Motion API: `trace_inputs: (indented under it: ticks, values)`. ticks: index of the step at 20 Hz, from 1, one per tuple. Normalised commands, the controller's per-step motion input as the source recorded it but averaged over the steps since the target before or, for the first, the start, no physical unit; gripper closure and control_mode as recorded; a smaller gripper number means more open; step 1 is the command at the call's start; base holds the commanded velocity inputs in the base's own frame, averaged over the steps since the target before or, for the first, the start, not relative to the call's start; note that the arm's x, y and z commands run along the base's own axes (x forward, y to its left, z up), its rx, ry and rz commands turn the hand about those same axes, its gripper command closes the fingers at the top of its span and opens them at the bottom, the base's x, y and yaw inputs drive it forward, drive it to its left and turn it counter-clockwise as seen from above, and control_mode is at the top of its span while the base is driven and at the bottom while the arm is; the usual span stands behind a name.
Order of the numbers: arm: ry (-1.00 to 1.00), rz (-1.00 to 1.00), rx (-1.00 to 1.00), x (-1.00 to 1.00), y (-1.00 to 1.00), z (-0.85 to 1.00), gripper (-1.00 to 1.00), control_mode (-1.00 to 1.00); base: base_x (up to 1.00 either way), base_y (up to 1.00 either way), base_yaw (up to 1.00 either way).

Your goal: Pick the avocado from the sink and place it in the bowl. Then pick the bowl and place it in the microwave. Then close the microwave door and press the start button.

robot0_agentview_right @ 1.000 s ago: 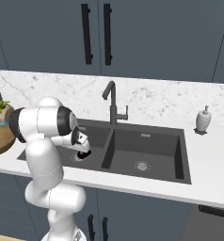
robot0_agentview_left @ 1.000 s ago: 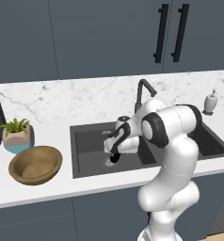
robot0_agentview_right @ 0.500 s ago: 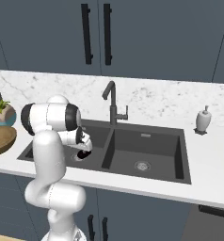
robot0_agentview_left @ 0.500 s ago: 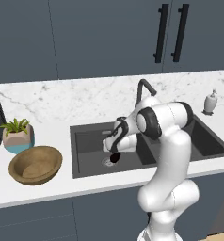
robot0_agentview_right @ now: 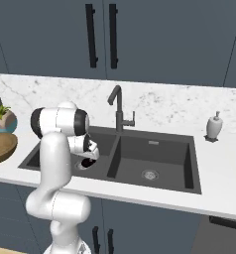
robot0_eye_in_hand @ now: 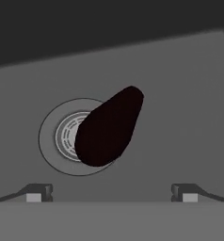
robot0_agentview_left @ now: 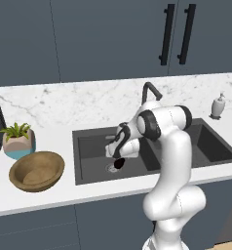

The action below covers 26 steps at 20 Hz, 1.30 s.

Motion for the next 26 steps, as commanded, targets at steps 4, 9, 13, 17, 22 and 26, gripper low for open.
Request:
trace_inputs:
  ticks: [4, 9, 13, 17, 22, 26]
  values:
    - [0.0, 0.0, 0.0, 0.22, 0.0, -0.27, -1.0, -1.0, 0.0, 0.0, 0.0]
    - [0.0, 0.0, 0.0, 0.28, 0.0, -0.17, -1.0, -1.0, 0.0, 0.0, 0.0]
    - [0.0, -0.01, 0.0, 0.2, 0.0, -0.14, -1.0, -1.0, 0.0, 0.0, 0.0]
    - [0.03, 0.0, 0.0, 0.0, 0.0, -0.2, -1.0, -1.0, 0.0, 0.0, 0.0]
    - [0.04, 0.0, 0.0, 0.0, 0.0, -0.18, -1.0, -1.0, 0.0, 0.0, 0.0]
    - [0.02, 0.0, 0.0, 0.0, 0.0, -0.21, -1.0, -1.0, 0.0, 0.0, 0.0]
